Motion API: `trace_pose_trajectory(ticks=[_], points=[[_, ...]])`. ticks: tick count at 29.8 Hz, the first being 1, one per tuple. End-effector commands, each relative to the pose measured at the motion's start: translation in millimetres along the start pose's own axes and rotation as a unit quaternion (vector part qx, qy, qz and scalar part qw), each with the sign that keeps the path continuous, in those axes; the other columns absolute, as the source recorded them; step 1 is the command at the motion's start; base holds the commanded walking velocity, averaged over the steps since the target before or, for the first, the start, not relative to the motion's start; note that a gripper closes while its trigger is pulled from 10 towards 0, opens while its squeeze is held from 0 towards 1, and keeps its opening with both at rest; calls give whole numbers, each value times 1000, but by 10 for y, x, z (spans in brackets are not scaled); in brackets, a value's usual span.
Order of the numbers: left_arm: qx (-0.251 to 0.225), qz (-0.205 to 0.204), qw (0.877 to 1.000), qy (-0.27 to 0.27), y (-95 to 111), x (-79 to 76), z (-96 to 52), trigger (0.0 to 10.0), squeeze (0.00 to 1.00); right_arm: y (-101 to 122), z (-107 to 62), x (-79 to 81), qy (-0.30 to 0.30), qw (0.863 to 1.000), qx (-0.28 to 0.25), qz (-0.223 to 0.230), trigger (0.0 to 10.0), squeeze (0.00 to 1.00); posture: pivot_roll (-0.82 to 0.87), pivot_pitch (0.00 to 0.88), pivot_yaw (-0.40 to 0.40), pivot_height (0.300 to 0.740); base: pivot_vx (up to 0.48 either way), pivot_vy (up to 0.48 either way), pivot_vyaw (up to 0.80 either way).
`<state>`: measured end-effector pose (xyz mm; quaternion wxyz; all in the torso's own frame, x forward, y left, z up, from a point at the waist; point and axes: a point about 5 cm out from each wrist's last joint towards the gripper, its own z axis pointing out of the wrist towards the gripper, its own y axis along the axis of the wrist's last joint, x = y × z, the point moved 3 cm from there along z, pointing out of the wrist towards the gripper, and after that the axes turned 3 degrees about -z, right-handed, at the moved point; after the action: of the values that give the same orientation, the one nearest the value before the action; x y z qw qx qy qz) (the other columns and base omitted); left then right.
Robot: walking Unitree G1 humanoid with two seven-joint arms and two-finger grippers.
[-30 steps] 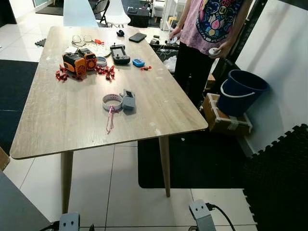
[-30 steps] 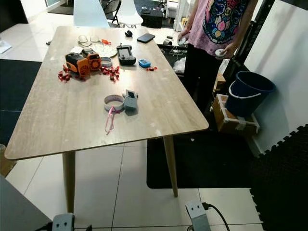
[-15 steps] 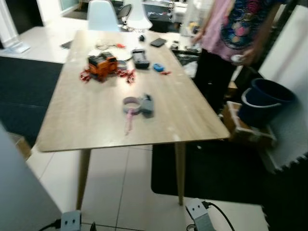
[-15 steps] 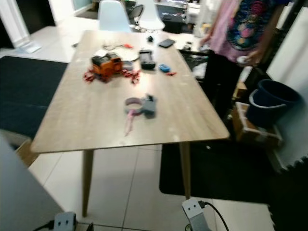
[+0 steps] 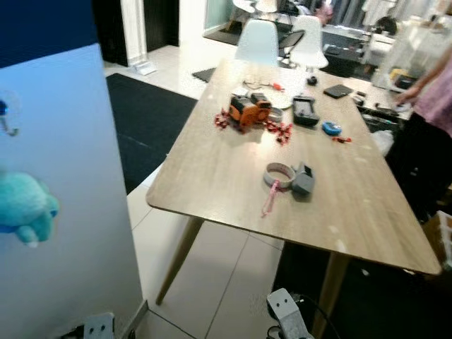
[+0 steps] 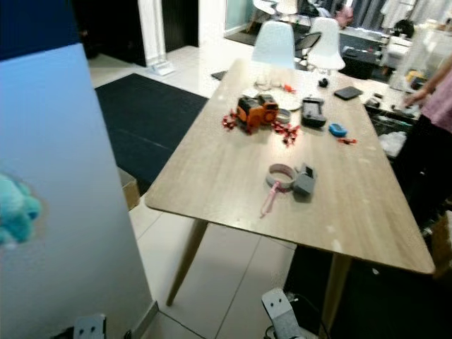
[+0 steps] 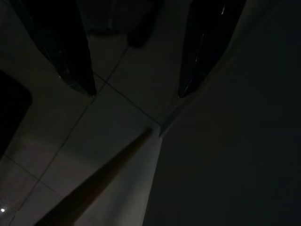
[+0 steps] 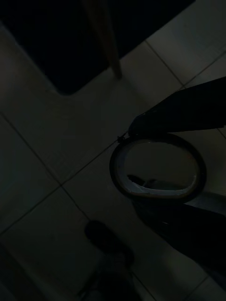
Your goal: Hang keys on a hook
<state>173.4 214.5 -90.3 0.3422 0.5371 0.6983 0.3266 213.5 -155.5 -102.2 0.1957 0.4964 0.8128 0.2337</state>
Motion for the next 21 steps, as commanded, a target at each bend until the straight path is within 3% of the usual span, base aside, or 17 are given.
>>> trace_pose_trajectory(ticks=[1, 13, 16, 21], points=[[13, -1, 1000, -1, -75, -11, -34, 10000, 0, -83, -19, -25, -2, 1000, 12, -2, 10000, 0, 103, 48, -105, 740, 0, 0, 800], [12, -2, 1000, 1, -81, -3, -42, 10000, 0, -79, -18, -22, 0, 1000, 12, -4, 10000, 0, 104, 43, -105, 740, 0, 0, 800], [12, -3, 1000, 1, -82, 0, -45, 10000, 0, -65, -17, -26, -3, 1000, 5, 17, 10000, 0, 105, 42, -104, 740, 0, 0, 0], [12, -7, 1000, 0, -86, 1, -48, 10000, 0, -50, -14, 8, 8, 1000, 1, 5, 10000, 0, 105, 40, -105, 740, 0, 0, 0]])
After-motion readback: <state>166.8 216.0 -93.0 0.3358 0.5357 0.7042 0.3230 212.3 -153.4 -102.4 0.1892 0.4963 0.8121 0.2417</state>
